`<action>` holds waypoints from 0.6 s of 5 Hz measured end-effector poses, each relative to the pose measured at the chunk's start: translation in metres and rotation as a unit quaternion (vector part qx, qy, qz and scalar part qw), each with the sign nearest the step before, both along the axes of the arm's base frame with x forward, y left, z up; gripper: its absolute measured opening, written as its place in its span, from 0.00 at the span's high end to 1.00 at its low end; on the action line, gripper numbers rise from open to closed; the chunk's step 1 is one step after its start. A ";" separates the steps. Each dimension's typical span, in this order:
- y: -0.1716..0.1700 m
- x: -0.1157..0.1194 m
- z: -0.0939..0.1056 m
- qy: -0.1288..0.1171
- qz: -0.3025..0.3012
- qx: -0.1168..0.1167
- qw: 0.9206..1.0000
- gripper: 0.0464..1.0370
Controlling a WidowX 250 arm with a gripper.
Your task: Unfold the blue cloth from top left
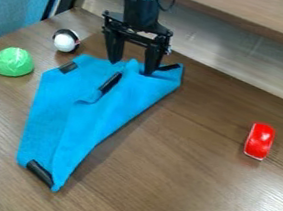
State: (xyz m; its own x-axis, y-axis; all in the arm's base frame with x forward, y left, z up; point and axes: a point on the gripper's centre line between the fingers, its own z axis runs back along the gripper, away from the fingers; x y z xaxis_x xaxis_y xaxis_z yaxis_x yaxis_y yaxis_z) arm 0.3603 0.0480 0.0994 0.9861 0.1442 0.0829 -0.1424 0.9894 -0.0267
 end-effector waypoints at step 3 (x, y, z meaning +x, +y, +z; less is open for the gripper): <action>0.056 -0.015 0.004 -0.010 0.052 -0.005 0.999 0.04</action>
State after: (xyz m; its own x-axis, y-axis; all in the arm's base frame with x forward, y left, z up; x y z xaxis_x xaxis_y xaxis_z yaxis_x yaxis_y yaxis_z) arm 0.3454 0.1038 0.1032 0.9640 0.2460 0.1013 -0.2431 0.9691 -0.0410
